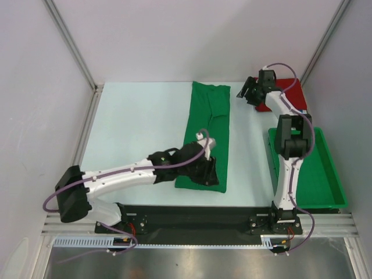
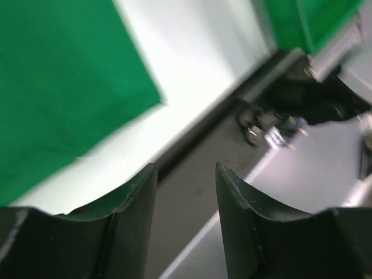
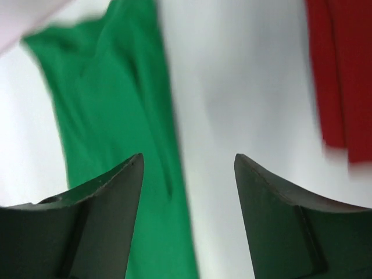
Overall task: Fold and stack the t-shirts
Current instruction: Fold the tshirt
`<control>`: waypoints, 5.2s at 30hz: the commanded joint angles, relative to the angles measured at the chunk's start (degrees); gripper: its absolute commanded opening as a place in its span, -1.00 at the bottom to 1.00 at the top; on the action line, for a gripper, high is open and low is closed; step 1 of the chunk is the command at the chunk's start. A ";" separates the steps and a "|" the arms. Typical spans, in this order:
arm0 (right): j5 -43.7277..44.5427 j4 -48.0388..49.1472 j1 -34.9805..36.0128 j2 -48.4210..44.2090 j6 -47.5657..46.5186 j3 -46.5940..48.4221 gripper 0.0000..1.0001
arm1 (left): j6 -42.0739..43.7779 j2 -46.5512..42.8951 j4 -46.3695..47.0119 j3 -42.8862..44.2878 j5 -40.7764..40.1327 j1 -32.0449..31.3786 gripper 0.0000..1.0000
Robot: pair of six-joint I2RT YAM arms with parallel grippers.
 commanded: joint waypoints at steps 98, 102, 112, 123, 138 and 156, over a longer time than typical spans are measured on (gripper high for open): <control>-10.72 0.67 22.85 -88.35 22.77 -100.81 -1.00 | -9.66 -11.87 16.93 -39.80 3.30 15.91 -0.99; -10.72 -4.00 22.76 -93.11 22.51 -100.72 -1.00 | -11.16 -12.31 17.11 -39.18 2.95 13.97 -0.99; -16.25 1.61 13.20 -80.51 14.61 -90.98 -1.00 | -6.08 -12.93 11.04 -27.68 0.31 18.53 -0.99; -21.53 13.22 7.65 -48.66 8.36 -64.88 -1.00 | 1.84 7.45 10.60 -1.94 4.44 32.41 -0.99; -24.52 14.36 3.96 -25.79 7.65 -42.37 -1.00 | 4.31 27.85 7.44 20.05 8.22 41.39 -0.99; -26.63 15.86 1.49 -19.29 7.91 -38.40 -1.00 | 6.50 35.68 4.80 27.52 9.80 43.50 -0.99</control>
